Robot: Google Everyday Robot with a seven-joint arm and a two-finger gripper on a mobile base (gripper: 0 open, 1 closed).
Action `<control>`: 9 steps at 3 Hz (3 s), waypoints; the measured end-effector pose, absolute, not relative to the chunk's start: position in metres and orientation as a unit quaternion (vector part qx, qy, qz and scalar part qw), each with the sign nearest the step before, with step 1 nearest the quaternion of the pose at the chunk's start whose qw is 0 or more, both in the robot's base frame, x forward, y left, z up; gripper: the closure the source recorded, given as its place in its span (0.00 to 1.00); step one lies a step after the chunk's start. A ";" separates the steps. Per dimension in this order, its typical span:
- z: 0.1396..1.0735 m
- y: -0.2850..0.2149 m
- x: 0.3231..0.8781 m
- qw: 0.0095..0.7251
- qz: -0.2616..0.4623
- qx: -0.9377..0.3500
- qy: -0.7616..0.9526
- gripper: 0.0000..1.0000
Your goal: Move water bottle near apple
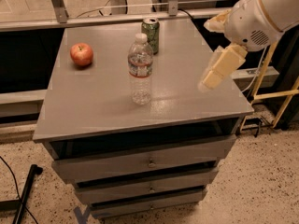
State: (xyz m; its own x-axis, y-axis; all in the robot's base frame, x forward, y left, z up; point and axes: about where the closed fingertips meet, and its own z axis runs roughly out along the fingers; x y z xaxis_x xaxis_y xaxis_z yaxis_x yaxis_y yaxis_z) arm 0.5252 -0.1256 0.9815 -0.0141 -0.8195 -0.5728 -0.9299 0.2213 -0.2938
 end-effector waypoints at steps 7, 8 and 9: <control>0.931 -0.019 0.601 0.459 0.320 -0.583 0.589 0.00; 0.932 -0.006 0.590 0.425 0.337 -0.587 0.601 0.00; 0.934 0.008 0.587 0.409 0.356 -0.588 0.600 0.00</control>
Offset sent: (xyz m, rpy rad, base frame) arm 0.0940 0.0391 -0.0836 0.1829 -0.0109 0.0847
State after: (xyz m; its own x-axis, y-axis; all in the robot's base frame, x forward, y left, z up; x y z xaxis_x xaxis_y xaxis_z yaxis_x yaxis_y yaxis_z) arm 0.5869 0.0082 0.9340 0.0260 -0.4146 -0.9096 -0.9970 0.0554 -0.0537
